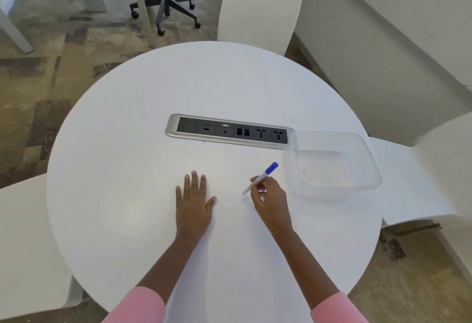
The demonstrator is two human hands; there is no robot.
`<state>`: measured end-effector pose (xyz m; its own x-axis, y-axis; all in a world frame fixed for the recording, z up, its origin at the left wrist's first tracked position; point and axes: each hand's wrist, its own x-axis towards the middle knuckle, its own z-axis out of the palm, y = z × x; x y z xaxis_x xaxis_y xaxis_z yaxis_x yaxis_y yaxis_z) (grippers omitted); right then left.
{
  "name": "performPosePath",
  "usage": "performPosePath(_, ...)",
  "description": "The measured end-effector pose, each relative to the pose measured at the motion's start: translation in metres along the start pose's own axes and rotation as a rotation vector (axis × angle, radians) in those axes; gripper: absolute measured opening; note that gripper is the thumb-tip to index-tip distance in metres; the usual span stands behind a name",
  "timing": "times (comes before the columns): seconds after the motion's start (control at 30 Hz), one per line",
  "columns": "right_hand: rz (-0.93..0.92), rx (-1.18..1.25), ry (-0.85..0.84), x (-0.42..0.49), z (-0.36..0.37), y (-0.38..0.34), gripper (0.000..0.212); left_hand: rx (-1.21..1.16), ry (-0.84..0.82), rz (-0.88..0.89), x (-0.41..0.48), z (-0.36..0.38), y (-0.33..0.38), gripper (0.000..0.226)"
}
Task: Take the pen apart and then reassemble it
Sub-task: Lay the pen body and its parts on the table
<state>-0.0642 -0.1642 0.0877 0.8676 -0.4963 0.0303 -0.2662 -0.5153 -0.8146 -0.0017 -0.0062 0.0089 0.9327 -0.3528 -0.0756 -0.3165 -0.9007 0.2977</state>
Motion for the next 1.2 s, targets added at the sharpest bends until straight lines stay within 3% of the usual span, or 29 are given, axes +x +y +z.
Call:
performPosePath(0.23, -0.197, -0.052, 0.073, -0.009, 0.01, 0.004, 0.014, 0.006, -0.037, 0.046, -0.006, 0.004, -0.006, 0.061)
performPosePath(0.4, -0.07, -0.164, -0.109, -0.004, 0.017, 0.015, 0.014, 0.032, -0.034, 0.05, -0.007, 0.003, -0.006, 0.064)
performPosePath(0.6, -0.179, -0.119, 0.025, -0.012, 0.013, 0.006, 0.015, 0.04, -0.021, 0.045, -0.008, 0.002, -0.005, 0.065)
performPosePath(0.8, -0.081, -0.186, -0.121, -0.012, 0.021, 0.018, 0.015, 0.04, 0.001, 0.059, -0.009, 0.003, -0.006, 0.064)
performPosePath(1.2, -0.186, -0.073, 0.014, -0.013, 0.003, -0.006, 0.013, 0.032, 0.014, 0.061, -0.008, 0.001, -0.005, 0.064)
